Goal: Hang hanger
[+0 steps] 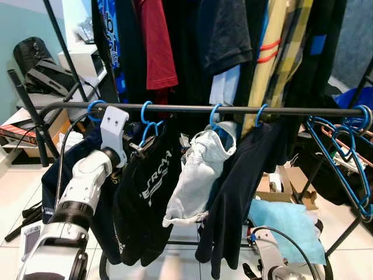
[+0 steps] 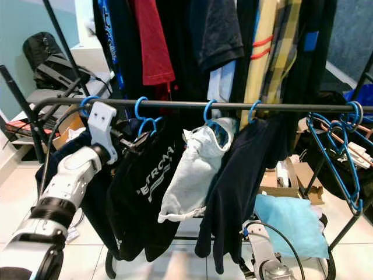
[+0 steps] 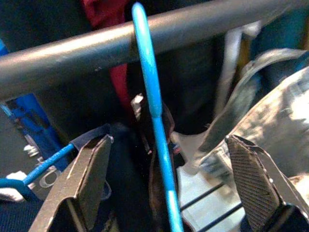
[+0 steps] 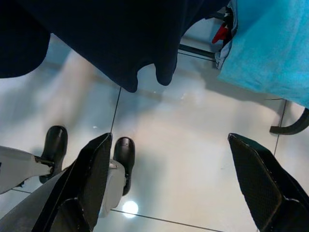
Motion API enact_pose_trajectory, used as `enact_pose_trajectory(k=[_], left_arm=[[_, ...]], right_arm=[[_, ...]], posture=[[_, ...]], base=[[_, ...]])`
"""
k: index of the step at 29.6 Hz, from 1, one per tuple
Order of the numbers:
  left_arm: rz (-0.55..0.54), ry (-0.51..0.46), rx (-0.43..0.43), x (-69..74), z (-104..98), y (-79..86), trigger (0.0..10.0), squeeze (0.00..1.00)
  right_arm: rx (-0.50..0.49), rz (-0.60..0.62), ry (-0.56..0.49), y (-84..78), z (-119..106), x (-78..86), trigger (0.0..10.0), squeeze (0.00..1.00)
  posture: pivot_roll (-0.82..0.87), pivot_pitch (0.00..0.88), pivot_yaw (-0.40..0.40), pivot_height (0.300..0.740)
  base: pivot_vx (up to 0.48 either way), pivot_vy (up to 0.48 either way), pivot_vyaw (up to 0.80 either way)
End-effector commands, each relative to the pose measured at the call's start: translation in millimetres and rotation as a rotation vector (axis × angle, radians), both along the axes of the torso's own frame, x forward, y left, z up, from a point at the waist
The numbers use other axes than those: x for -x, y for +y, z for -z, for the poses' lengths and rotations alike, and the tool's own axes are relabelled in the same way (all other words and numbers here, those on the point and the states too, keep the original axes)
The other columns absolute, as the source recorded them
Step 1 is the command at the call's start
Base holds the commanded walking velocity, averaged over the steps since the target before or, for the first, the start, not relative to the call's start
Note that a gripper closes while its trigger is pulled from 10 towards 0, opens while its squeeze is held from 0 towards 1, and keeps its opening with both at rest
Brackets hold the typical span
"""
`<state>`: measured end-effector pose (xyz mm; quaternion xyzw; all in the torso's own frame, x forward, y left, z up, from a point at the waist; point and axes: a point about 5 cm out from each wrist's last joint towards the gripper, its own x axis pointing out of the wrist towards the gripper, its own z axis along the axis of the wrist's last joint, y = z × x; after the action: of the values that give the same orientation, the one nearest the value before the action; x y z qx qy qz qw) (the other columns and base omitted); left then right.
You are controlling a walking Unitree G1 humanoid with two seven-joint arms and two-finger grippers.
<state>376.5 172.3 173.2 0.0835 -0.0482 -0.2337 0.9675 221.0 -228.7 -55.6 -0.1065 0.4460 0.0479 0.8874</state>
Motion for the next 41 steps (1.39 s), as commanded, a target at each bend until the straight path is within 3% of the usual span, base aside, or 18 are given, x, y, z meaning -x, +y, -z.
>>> enact_pose_trajectory(k=[1, 7, 14, 22, 23, 24, 25, 26, 28, 29, 31, 33, 34, 36, 41], left_arm=[[-0.036, 0.018, -0.043, -1.9, 6.1, -0.2, 10.0, 0.00], [-0.102, 0.034, -0.063, -6.2, 7.9, 1.4, 10.0, 0.00], [-0.111, 0.090, -0.008, -7.7, 16.8, 2.7, 10.0, 0.00], [-0.026, 0.143, 0.038, -7.3, 25.8, -11.1, 10.0, 0.00], [-0.010, 0.150, 0.045, -7.3, 26.7, -14.2, 8.5, 0.00], [-0.010, 0.150, 0.045, -7.3, 26.7, -14.2, 8.5, 0.00], [-0.006, 0.152, 0.045, -7.6, 26.8, -15.7, 4.7, 0.00], [-0.006, 0.152, 0.045, -7.6, 26.8, -15.7, 4.7, 0.00], [-0.028, 0.149, 0.031, -9.1, 25.5, -14.1, 3.0, 0.00], [-0.028, 0.149, 0.031, -9.1, 25.5, -14.1, 3.0, 0.00], [-0.062, 0.146, 0.011, -10.2, 24.7, -9.8, 1.7, 0.00], [-0.076, 0.146, 0.003, -10.5, 24.8, -7.8, 1.7, 0.00], [-0.092, 0.149, -0.001, -10.8, 25.0, -4.6, 1.2, 0.00], [-0.143, 0.149, -0.011, -11.5, 24.2, 4.7, 1.3, 0.00], [-0.170, 0.150, -0.025, -11.8, 23.7, 10.1, 1.5, 0.00]], right_arm=[[-0.004, 0.001, 0.001, 2.2, 1.4, 1.3, 10.0, 0.00], [-0.002, 0.009, 0.001, 0.9, 1.9, 2.7, 10.0, 0.00], [0.002, 0.014, 0.002, -0.1, 2.5, 4.1, 10.0, 0.00], [0.006, 0.016, 0.004, -0.7, 3.0, 5.2, 10.0, 0.00], [0.007, 0.017, 0.004, -0.8, 3.1, 5.4, 10.0, 0.00], [0.007, 0.017, 0.004, -0.8, 3.1, 5.4, 10.0, 0.00], [0.008, 0.018, 0.005, -0.8, 3.2, 5.5, 10.0, 0.00], [0.008, 0.018, 0.005, -0.8, 3.2, 5.5, 10.0, 0.00], [0.009, 0.019, 0.004, -0.7, 3.2, 5.4, 10.0, 0.00], [0.009, 0.019, 0.004, -0.7, 3.2, 5.4, 10.0, 0.00], [0.009, 0.020, 0.003, -0.5, 3.1, 5.2, 10.0, 0.00], [0.009, 0.020, 0.002, -0.4, 3.1, 5.0, 10.0, 0.00], [0.010, 0.020, 0.001, -0.3, 3.0, 4.9, 10.0, 0.00], [0.010, 0.020, 0.000, 0.0, 2.9, 4.5, 10.0, 0.00], [0.010, 0.019, -0.001, 0.1, 2.8, 4.3, 10.0, 0.00]], posture=[[-0.12, 0.000, 0.059, 0.740], [-0.14, 0.000, 0.064, 0.740], [-0.15, 0.000, 0.069, 0.740], [-0.16, 0.000, 0.072, 0.740], [-0.16, 0.000, 0.073, 0.740], [-0.16, 0.000, 0.073, 0.740], [-0.16, 0.000, 0.073, 0.740], [-0.16, 0.000, 0.073, 0.740], [-0.16, 0.000, 0.075, 0.740], [-0.16, 0.000, 0.075, 0.740], [-0.16, 0.000, 0.075, 0.740], [-0.16, 0.000, 0.075, 0.740], [-0.15, 0.000, 0.075, 0.740], [-0.15, 0.000, 0.074, 0.740], [-0.15, 0.000, 0.072, 0.740]], base=[[0.000, 0.000, 0.00], [0.000, 0.000, 0.00], [0.000, 0.000, 0.00], [0.000, 0.000, 0.00], [0.000, 0.000, 0.00], [0.000, 0.000, 0.00], [0.000, 0.000, 0.00], [0.000, 0.000, 0.00], [0.000, 0.000, 0.00], [0.000, 0.000, 0.00], [0.000, 0.000, 0.00], [0.000, 0.000, 0.00], [0.000, 0.000, 0.00], [0.000, 0.000, 0.00], [0.000, 0.000, 0.00]])
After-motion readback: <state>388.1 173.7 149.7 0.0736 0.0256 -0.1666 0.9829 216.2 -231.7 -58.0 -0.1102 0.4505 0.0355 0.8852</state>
